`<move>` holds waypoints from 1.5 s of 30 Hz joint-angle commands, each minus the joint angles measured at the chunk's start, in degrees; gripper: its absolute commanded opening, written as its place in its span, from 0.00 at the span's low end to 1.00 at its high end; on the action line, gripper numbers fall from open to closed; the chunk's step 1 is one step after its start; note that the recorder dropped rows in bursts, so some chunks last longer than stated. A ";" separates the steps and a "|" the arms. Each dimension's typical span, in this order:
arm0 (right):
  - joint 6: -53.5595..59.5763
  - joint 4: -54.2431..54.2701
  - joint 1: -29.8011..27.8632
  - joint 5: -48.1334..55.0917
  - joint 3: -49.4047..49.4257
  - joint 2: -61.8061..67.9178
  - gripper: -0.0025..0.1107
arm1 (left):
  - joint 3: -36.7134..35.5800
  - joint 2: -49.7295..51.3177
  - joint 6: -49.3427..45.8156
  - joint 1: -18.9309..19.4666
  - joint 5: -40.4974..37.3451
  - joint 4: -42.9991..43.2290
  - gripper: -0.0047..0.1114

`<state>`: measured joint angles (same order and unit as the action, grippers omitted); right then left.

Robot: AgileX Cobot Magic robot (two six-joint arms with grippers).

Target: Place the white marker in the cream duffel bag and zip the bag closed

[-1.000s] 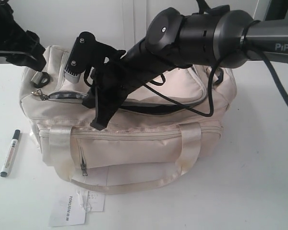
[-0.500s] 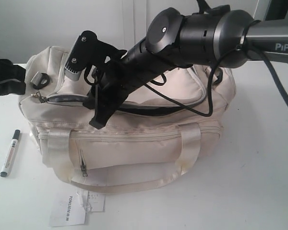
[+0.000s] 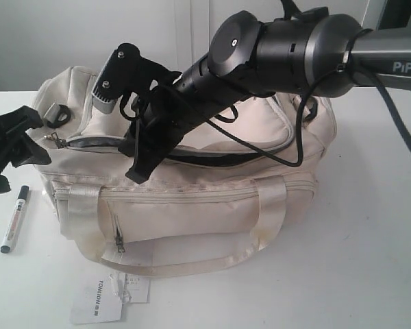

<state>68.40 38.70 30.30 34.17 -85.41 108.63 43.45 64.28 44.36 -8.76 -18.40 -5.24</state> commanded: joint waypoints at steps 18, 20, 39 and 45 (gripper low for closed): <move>-9.74 -7.23 -0.69 2.74 0.15 -3.89 0.38 | -2.28 6.05 3.71 0.08 11.91 -1.61 0.15; -9.74 -8.09 -0.69 4.88 0.15 -3.89 0.38 | -2.28 6.05 3.71 0.08 11.91 -1.61 0.04; -0.12 -3.69 -0.10 1.61 0.15 1.06 0.38 | -2.28 5.81 3.71 0.08 12.26 -1.61 0.04; -0.12 -0.98 -0.10 -3.04 0.15 2.14 0.26 | -2.28 5.81 3.45 0.08 12.14 -1.61 0.04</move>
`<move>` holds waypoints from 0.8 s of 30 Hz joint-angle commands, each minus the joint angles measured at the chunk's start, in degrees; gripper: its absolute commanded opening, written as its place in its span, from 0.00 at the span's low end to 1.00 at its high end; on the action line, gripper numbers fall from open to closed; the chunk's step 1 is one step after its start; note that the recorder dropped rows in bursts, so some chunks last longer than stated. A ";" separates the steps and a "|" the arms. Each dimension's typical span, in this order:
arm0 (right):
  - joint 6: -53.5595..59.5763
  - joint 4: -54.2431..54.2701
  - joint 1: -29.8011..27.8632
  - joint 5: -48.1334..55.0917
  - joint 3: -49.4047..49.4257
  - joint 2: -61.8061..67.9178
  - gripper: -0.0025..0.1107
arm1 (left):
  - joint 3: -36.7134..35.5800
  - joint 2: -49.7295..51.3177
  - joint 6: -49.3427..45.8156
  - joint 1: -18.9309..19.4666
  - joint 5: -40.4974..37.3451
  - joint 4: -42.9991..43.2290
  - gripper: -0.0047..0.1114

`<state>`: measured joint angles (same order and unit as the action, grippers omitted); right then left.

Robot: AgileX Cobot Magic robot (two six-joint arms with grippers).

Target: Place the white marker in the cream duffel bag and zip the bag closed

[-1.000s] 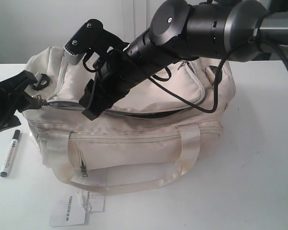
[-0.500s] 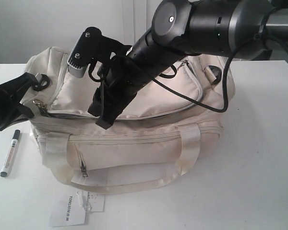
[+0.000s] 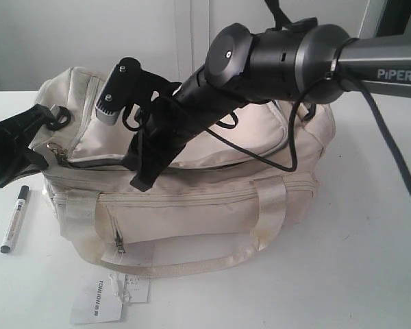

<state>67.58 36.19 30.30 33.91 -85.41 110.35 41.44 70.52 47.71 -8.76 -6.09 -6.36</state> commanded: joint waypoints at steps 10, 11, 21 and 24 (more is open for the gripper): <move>0.69 1.10 -0.10 -3.87 0.15 0.94 0.02 | -0.27 -0.43 0.09 0.08 -1.12 -0.49 0.04; -0.90 0.62 -0.10 -5.26 0.15 0.51 0.02 | -0.27 -0.43 0.09 0.08 -1.12 -0.49 0.04; -9.96 -5.59 -1.93 -25.57 0.15 -8.61 0.02 | -0.27 -0.43 -0.04 0.08 -1.09 -0.24 0.04; -11.56 -5.37 -2.29 -28.91 0.15 -9.27 0.02 | -0.27 -0.43 -0.04 0.08 -1.09 -0.24 0.04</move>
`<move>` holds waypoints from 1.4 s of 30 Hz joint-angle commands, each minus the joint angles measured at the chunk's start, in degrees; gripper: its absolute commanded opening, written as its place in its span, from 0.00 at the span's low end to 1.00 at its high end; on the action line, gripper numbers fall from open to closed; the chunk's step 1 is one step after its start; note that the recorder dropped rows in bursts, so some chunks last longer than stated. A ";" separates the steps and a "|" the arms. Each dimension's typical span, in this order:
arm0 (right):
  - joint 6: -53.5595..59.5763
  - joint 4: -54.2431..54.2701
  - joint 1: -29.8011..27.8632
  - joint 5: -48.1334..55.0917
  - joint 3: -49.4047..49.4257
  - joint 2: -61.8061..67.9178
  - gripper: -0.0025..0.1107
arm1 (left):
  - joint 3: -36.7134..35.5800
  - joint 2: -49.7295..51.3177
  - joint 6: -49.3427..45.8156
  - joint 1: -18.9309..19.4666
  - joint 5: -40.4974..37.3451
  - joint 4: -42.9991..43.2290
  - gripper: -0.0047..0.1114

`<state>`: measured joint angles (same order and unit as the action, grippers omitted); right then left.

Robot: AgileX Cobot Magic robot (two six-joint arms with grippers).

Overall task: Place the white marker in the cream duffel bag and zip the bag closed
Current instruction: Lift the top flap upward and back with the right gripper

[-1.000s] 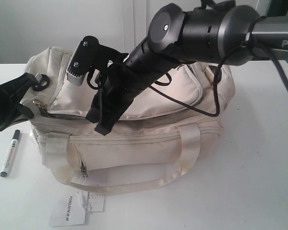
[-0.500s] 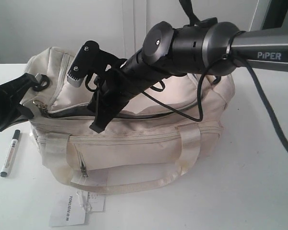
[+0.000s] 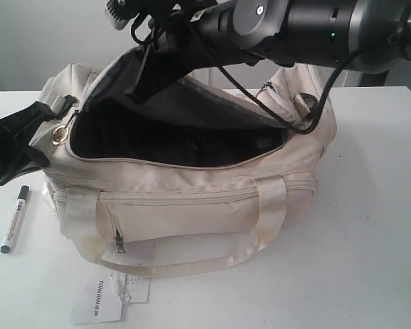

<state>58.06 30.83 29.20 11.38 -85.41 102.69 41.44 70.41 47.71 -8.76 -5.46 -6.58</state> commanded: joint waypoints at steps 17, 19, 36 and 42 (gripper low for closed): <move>-4.52 8.62 -1.29 -18.05 0.15 -2.62 0.02 | -0.27 -0.32 -0.04 0.08 -1.72 0.19 0.04; -4.52 10.51 -1.29 -18.39 0.15 -2.77 0.02 | -0.27 -0.32 -0.04 0.08 -1.72 0.28 0.04; -4.42 10.95 -1.29 -17.91 0.15 -2.90 0.02 | -0.05 -1.69 -1.25 0.08 -3.19 0.65 0.49; -4.42 10.95 -1.29 -17.91 0.15 -2.90 0.02 | -0.05 -3.08 -3.65 0.08 -4.10 1.42 0.71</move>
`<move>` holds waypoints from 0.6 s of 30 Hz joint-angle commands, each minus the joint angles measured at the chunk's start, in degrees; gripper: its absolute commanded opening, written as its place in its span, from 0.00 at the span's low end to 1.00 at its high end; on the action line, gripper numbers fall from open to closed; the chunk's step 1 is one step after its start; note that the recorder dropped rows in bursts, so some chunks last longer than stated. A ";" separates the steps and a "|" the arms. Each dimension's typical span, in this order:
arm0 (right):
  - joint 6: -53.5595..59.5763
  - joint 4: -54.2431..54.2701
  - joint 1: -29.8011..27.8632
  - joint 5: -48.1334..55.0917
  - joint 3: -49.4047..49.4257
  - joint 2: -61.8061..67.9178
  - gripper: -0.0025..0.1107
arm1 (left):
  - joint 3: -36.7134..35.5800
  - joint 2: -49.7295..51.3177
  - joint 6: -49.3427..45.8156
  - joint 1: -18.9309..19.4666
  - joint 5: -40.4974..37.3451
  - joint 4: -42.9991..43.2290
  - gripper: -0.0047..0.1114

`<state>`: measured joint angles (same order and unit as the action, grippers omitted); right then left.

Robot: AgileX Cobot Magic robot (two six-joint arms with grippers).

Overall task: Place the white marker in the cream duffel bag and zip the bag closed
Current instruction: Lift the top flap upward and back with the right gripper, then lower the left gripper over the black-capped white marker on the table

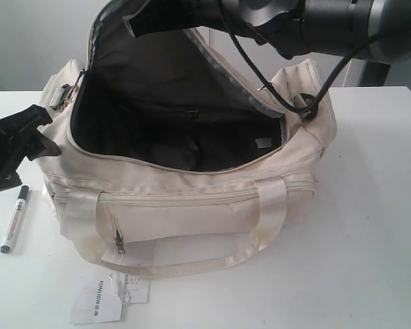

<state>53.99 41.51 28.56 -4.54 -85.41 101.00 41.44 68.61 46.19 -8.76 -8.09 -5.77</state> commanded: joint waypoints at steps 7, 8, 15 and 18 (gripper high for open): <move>-0.36 0.27 -0.65 -1.99 0.15 -1.21 0.02 | -0.05 -5.21 -7.67 0.08 -8.83 7.33 0.70; -0.36 0.27 -0.65 -1.99 0.15 -1.21 0.02 | -0.05 -6.18 -7.67 0.08 -9.77 9.84 0.70; -0.36 0.27 -0.65 -1.88 0.15 -1.21 0.02 | -0.05 -12.98 -7.67 0.08 -16.50 30.11 0.68; -0.36 0.27 -0.65 -1.88 0.15 -1.21 0.02 | -0.05 -13.98 -7.52 0.08 -22.75 39.06 0.51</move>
<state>53.89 41.51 28.56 -4.59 -85.41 101.00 41.44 55.39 38.61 -8.76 -26.64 27.24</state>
